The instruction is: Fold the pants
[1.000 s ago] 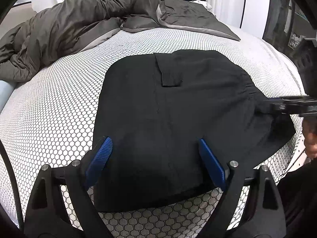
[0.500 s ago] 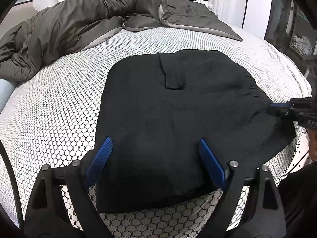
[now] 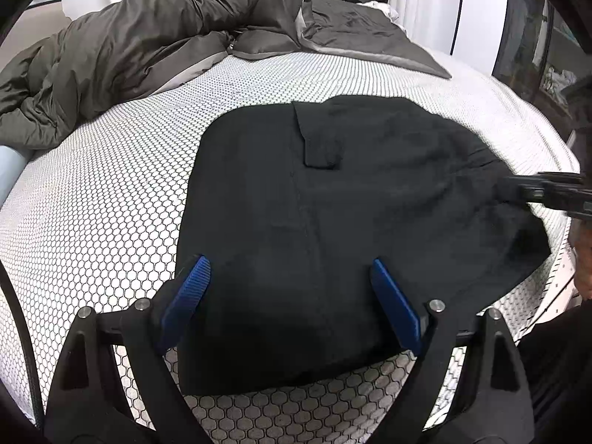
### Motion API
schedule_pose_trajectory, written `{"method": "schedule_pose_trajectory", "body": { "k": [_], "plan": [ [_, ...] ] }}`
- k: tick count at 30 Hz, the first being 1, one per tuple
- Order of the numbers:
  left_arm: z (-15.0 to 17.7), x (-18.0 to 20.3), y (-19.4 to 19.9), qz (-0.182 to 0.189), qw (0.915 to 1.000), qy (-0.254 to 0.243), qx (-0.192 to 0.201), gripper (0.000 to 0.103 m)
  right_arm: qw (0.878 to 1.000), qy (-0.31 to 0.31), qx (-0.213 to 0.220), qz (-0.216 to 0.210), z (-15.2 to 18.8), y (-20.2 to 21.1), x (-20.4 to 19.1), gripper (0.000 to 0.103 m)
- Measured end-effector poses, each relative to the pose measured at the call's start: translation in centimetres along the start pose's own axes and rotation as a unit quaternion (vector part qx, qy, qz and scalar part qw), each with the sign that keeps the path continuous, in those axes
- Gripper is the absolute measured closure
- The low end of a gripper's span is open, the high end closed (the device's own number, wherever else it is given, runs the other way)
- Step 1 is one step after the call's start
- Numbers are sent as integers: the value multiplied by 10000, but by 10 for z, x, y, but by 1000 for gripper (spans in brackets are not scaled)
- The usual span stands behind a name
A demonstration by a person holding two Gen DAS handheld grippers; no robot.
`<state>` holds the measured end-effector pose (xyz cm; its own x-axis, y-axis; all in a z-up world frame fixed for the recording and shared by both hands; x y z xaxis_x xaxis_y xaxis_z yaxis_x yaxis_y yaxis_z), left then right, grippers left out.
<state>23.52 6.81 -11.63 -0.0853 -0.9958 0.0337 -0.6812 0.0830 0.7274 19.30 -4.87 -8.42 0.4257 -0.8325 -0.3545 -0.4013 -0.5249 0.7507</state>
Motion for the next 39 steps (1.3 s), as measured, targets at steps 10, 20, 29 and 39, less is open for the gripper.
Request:
{"method": "schedule_pose_trajectory", "body": {
  "k": [10,20,29,39],
  "plan": [
    [6,3,-9,-111,9998,-126,-97,15,9976,-11,-319,612,26,-4,20,88],
    [5,3,-8,-76,9999,-40,-94,15,9916,-1246,-331,-56,20,-19,43,54],
    [1,-5,2,230,9995,205,-8,15,9910,-967,587,-715,-16,15,0,87],
    [1,-7,2,84,9999,122,-30,15,9961,-669,-11,577,26,-7,25,71]
  ]
}}
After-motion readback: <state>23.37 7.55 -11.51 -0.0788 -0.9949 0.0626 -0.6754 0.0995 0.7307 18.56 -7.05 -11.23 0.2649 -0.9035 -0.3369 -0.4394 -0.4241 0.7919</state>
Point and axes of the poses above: each gripper's, at about its wrist camera, not at the fingertips, and y roughly against the way its jaws point, x to its right, z to its underside, the point moved 10 cm from there along -y, roughly the way its jaws point, and after that the axes turned 2 degrees about x, right-handed, at the moved point
